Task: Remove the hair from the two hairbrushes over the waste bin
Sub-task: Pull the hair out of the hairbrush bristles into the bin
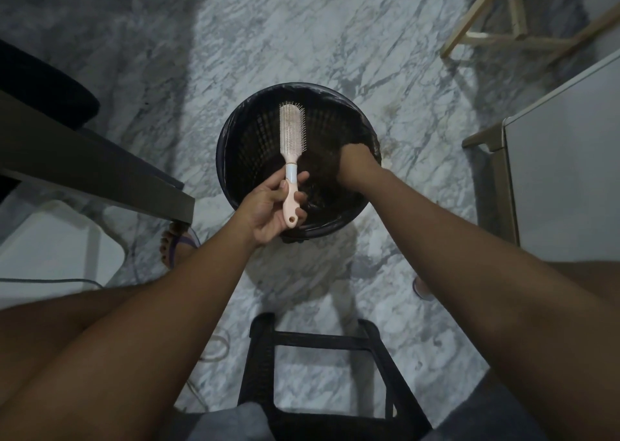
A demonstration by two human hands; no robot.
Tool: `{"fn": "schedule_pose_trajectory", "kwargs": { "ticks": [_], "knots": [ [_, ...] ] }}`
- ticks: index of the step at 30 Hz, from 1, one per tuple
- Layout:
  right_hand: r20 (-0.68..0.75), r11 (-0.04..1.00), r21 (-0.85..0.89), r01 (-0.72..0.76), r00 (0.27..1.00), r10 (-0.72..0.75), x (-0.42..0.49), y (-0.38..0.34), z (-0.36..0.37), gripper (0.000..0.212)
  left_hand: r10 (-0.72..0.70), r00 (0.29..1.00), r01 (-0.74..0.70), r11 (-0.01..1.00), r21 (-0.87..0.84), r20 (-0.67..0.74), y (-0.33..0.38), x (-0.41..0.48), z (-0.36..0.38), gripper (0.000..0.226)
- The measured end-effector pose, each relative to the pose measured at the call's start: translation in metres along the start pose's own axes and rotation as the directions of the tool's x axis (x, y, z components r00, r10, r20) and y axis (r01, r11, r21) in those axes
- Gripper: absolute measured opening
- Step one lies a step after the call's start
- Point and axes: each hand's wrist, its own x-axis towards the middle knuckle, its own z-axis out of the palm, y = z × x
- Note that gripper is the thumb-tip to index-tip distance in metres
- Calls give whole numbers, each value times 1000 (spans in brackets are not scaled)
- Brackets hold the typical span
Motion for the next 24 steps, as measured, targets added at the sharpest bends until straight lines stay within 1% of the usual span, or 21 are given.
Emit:
{"fn": "schedule_pose_trajectory", "kwargs": {
  "ticks": [1,2,3,4,5,6,7,8,9,10,11,12,13,15,17,18,20,22,24],
  "knots": [
    [-17,999,27,32,999,-31,1,-2,0,41,-6,1000,6,1000,0,6,0,0,0,41],
    [-76,986,140,93,994,-83,1,-4,-2,49,-13,1000,13,1000,6,12,0,0,-1,42],
    [-142,932,324,164,982,-123,0,-9,-5,55,-23,1000,23,1000,17,18,-1,0,-2,43],
    [-187,823,526,215,973,-134,0,-14,-9,60,-35,999,35,999,33,22,-1,0,-2,44],
    [-196,688,688,231,972,-129,0,-19,-13,63,-47,999,46,998,47,27,-2,0,-2,45],
    [-166,578,790,205,979,-121,3,-23,-15,67,-55,998,53,997,57,31,-2,0,-1,46],
    [-114,532,830,168,985,-132,4,-27,-18,72,-59,998,56,996,62,34,-3,1,0,47],
    [-74,564,811,155,984,-164,3,-29,-20,75,-58,998,56,996,64,36,-3,1,1,47],
    [-70,647,738,190,976,-207,-1,-32,-23,75,-57,998,55,996,63,34,-2,1,1,47],
    [-107,742,618,261,962,-249,-1,-31,-25,70,-58,998,55,996,66,32,-2,1,1,47],
    [-164,813,482,326,945,-282,0,-29,-26,62,-61,998,59,996,71,30,-2,2,0,47],
    [-212,852,384,356,932,-294,2,-28,-27,57,-67,997,65,995,77,28,-3,2,-2,46],
    [-241,874,334,354,928,-284,3,-27,-30,56,-73,997,71,994,80,25,-4,2,-4,46],
    [-269,908,281,313,933,-238,6,-24,-34,61,-75,997,73,994,75,16,-6,2,-8,46],
    [-278,934,226,277,937,-211,9,-23,-38,60,-69,998,68,996,62,13,-7,2,-9,46],
    [-279,935,225,272,938,-206,10,-24,-39,57,-68,998,67,996,58,12,-7,2,-9,46],
    [-302,906,307,290,933,-196,9,-27,-42,53,-68,998,68,996,59,6,-7,3,-8,46],
    [-349,833,446,327,921,-174,6,-32,-48,51,-69,998,69,996,64,-1,-5,3,-7,46],
    [-426,724,580,373,897,-121,3,-35,-56,49,-67,998,68,996,65,-4,-5,3,-6,45]
  ]
}}
